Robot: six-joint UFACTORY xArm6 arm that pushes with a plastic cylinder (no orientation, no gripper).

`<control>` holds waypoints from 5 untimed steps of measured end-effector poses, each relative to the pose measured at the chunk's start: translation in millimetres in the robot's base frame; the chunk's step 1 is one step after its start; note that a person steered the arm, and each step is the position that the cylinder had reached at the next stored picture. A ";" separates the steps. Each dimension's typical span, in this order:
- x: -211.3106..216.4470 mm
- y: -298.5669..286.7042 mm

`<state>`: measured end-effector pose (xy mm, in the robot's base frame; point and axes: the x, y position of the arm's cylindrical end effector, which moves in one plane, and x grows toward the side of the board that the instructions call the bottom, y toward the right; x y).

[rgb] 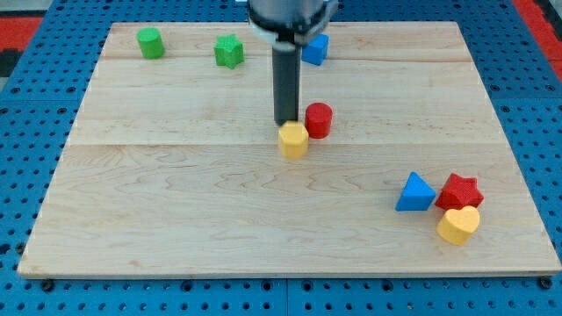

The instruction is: Move the yellow hexagon to the blue triangle

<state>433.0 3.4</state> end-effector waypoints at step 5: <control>131.2 124.1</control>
